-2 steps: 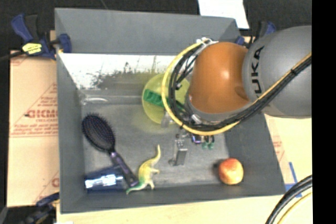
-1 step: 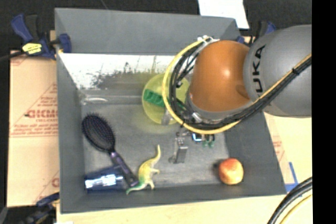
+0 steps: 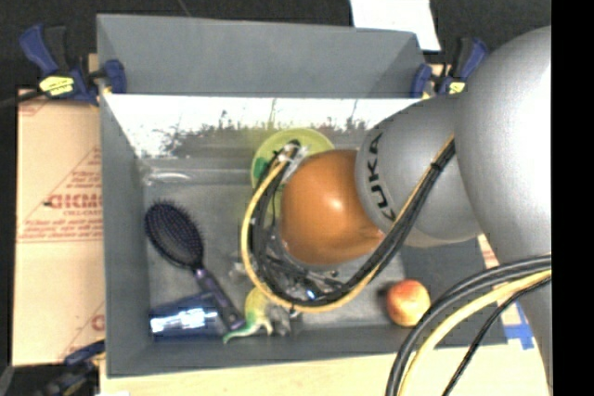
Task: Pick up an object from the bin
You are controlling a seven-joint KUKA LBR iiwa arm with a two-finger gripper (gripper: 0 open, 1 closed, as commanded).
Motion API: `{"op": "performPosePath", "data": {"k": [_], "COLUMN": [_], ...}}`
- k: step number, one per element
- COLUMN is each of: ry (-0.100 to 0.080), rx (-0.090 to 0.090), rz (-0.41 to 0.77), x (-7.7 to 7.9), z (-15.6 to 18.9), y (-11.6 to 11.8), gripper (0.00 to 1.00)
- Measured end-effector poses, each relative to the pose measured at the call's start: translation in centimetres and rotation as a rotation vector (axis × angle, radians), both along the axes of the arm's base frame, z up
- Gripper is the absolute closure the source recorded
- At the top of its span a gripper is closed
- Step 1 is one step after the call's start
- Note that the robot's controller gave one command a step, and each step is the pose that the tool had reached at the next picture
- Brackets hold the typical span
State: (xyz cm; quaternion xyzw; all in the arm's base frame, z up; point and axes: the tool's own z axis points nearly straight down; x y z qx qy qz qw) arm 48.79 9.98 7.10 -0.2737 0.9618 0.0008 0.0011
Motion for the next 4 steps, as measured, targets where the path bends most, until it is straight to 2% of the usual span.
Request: {"op": "performPosePath", "data": {"k": [1, 2, 3, 4], "ry": [-0.003, 0.004, -0.012, -0.015], "rx": [-0.001, 0.000, -0.001, -0.004], "rz": [-0.036, 0.268, 0.535, 0.656], "x": [0.5, 0.4, 2.0, 2.2], "z": [7.1, 2.9, 0.1, 0.2], "y": [-0.6, 2.3, 2.8, 3.3], "gripper": [0.00, 0.00, 0.00, 1.00]}}
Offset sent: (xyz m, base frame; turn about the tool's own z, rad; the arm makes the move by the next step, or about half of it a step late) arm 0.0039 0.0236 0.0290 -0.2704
